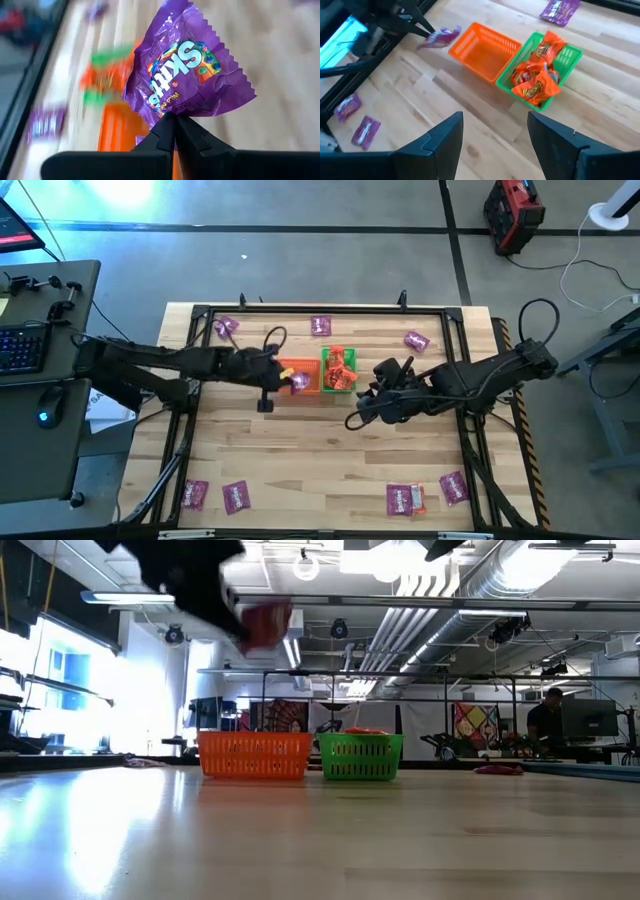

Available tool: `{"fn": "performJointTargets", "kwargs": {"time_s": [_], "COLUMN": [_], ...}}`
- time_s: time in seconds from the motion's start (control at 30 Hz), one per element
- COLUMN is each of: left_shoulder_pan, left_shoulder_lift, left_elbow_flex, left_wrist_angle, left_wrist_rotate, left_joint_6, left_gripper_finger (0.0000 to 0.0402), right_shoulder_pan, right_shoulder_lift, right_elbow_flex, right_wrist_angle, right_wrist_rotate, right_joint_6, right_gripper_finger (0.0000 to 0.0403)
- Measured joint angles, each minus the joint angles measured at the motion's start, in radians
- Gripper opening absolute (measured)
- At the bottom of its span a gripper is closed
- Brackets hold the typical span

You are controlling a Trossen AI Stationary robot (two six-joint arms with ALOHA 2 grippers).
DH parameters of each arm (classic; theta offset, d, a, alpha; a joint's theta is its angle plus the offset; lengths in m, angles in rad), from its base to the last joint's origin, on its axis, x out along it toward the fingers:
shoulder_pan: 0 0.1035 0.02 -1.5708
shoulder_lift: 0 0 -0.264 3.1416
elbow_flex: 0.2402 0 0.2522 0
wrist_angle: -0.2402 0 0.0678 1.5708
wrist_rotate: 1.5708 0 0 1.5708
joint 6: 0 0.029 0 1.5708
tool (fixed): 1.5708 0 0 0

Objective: Sort candy by brand, put in halloween buckets
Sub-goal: Put the violet candy into the orange bin

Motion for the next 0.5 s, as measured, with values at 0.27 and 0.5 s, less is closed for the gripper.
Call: {"fn": "performJointTargets", "kwargs": {"time_s": [0.27, 0.5], "left_shoulder_pan": [0.135, 0.135], "left_shoulder_lift": [0.131, 0.176], "left_elbow_flex": [-0.016, -0.016], "left_wrist_angle": [-0.048, -0.049], "left_wrist_rotate": [-0.005, 0.004], "left_joint_6": [-0.038, -0.02], "left_gripper_finger": [0.0004, 0.0055], "right_shoulder_pan": [-0.044, -0.057], "right_shoulder_lift": [0.0, 0.0], "right_elbow_flex": [0.0, 0.0], "right_wrist_angle": [0.019, 0.033], "right_wrist_rotate": [-0.008, -0.018], "right_joint_6": [-0.047, -0.067], "right_gripper_finger": [0.0216, 0.0216]}}
